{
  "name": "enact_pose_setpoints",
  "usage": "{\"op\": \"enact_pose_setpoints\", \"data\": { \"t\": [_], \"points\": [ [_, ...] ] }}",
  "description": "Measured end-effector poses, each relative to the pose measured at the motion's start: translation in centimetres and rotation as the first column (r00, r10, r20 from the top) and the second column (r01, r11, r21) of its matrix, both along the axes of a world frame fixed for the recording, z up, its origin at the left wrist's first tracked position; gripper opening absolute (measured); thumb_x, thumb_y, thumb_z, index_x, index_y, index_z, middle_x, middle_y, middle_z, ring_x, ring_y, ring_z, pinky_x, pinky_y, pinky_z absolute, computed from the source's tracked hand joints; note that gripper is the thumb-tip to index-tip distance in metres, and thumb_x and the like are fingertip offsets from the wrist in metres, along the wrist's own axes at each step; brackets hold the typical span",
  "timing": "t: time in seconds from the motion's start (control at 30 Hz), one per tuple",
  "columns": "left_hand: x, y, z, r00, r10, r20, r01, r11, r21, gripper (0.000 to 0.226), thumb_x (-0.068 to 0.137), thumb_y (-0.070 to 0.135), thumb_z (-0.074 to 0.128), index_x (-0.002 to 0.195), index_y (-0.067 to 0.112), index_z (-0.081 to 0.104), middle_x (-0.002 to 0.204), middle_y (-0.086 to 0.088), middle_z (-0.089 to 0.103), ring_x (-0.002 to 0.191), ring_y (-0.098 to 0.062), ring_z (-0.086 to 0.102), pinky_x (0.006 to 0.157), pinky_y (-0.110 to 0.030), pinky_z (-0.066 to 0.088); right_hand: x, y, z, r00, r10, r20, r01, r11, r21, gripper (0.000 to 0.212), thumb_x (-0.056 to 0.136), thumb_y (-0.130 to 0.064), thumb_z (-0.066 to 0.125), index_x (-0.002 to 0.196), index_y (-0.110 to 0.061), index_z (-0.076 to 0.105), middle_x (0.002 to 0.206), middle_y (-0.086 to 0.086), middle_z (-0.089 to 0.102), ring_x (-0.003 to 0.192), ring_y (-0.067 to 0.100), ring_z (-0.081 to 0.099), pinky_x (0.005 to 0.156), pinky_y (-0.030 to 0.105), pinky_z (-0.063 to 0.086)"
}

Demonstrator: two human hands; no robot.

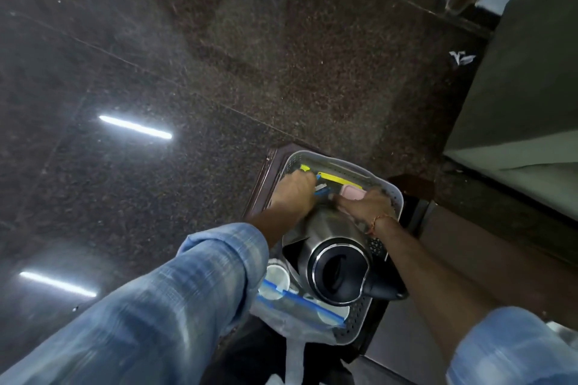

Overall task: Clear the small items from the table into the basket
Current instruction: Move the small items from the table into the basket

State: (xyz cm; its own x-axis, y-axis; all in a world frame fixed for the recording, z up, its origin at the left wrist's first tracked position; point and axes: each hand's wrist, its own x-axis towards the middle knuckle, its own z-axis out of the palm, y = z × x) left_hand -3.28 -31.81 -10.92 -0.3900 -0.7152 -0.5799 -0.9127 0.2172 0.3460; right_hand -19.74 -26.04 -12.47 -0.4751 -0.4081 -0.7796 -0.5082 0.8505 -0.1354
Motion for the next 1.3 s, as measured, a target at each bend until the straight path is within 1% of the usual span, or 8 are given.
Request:
{"op": "enact_pose_setpoints", "data": {
  "t": [0.13, 0.37, 0.67, 0.77, 0.97, 1.03, 1.13, 1.3],
  "points": [
    [-0.2, 0.2, 0.1, 1.0, -0.007, 0.024, 0.007, 1.0, -0.007, 0.041, 0.088, 0.037, 0.069, 0.114, 0.008, 0.061, 0.113, -0.017, 0.066, 0.105, -0.035, 0.065, 0.087, -0.04, 0.051, -0.3, 0.1, 0.6, 0.999, -0.04, 0.013, 0.041, 0.999, -0.032, 0.132, 0.041, -0.084, 0.071, 0.144, -0.008, 0.038, 0.139, 0.016, 0.053, 0.123, 0.03, 0.056, 0.095, 0.044, 0.054],
    [0.7, 0.1, 2.1, 0.996, -0.076, 0.054, 0.08, 0.992, -0.092, 0.038, 0.09, 0.037, 0.065, 0.113, 0.007, 0.059, 0.112, -0.015, 0.065, 0.105, -0.033, 0.064, 0.084, -0.039, 0.051, -1.3, 0.5, 3.9, 0.996, -0.092, 0.0, 0.091, 0.981, -0.171, 0.093, 0.061, -0.065, 0.08, 0.127, -0.005, 0.053, 0.133, 0.014, 0.057, 0.117, 0.03, 0.06, 0.092, 0.034, 0.053],
    [-0.6, 1.7, 9.8, 0.99, -0.14, 0.024, 0.14, 0.938, -0.316, 0.036, 0.091, 0.042, 0.056, 0.115, 0.015, 0.062, 0.111, -0.011, 0.067, 0.102, -0.034, 0.064, 0.08, -0.039, 0.051, -4.7, 4.5, 11.6, 0.993, -0.114, -0.022, 0.104, 0.958, -0.268, 0.085, 0.064, -0.065, 0.074, 0.127, -0.01, 0.056, 0.132, 0.013, 0.056, 0.111, 0.031, 0.062, 0.085, 0.045, 0.058],
    [-2.5, 3.4, 13.1, 0.988, -0.148, -0.037, 0.122, 0.91, -0.396, 0.033, 0.09, 0.041, 0.054, 0.107, 0.015, 0.065, 0.103, -0.013, 0.069, 0.095, -0.037, 0.066, 0.074, -0.04, 0.05, -6.3, 7.0, 13.8, 0.99, -0.14, -0.018, 0.127, 0.935, -0.33, 0.084, 0.065, -0.064, 0.073, 0.127, -0.009, 0.057, 0.135, 0.012, 0.057, 0.116, 0.03, 0.06, 0.091, 0.033, 0.053],
    [-8.3, 10.6, 18.2, 0.98, -0.182, -0.075, 0.129, 0.881, -0.455, 0.024, 0.089, 0.036, 0.053, 0.091, 0.014, 0.063, 0.095, -0.012, 0.069, 0.089, -0.037, 0.066, 0.064, -0.038, 0.044, -10.8, 15.4, 17.1, 0.973, -0.216, 0.075, 0.227, 0.877, -0.423, 0.073, 0.066, -0.062, 0.074, 0.12, -0.014, 0.059, 0.12, 0.006, 0.059, 0.09, 0.022, 0.061, 0.061, 0.033, 0.058],
    [-10.5, 14.0, 19.5, 0.975, -0.21, -0.077, 0.146, 0.859, -0.49, 0.026, 0.091, 0.038, 0.054, 0.092, 0.013, 0.064, 0.095, -0.012, 0.068, 0.088, -0.036, 0.066, 0.061, -0.035, 0.042, -13.0, 18.9, 18.0, 0.96, -0.247, 0.129, 0.279, 0.851, -0.445, 0.073, 0.068, -0.059, 0.074, 0.123, -0.014, 0.058, 0.125, 0.006, 0.057, 0.089, 0.019, 0.056, 0.051, 0.026, 0.053],
    [-14.2, 19.3, 21.1, 0.957, -0.271, -0.1, 0.184, 0.838, -0.514, 0.03, 0.092, 0.043, 0.055, 0.095, 0.015, 0.064, 0.096, -0.011, 0.069, 0.088, -0.035, 0.066, 0.066, -0.039, 0.052, -16.6, 24.4, 19.3, 0.936, -0.3, 0.182, 0.351, 0.808, -0.474, 0.08, 0.068, -0.06, 0.073, 0.13, -0.014, 0.055, 0.129, 0.005, 0.057, 0.097, 0.022, 0.06, 0.052, 0.025, 0.052],
    [-20.4, 26.8, 21.7, 0.921, -0.38, -0.089, 0.294, 0.824, -0.485, 0.03, 0.092, 0.045, 0.055, 0.101, 0.019, 0.064, 0.097, -0.007, 0.068, 0.091, -0.032, 0.065, 0.071, -0.038, 0.05, -22.3, 32.5, 20.7, 0.896, -0.393, 0.206, 0.442, 0.744, -0.501, 0.074, 0.069, -0.057, 0.072, 0.13, -0.017, 0.056, 0.126, 0.007, 0.061, 0.098, 0.024, 0.064, 0.049, 0.023, 0.05]
  ]
}}
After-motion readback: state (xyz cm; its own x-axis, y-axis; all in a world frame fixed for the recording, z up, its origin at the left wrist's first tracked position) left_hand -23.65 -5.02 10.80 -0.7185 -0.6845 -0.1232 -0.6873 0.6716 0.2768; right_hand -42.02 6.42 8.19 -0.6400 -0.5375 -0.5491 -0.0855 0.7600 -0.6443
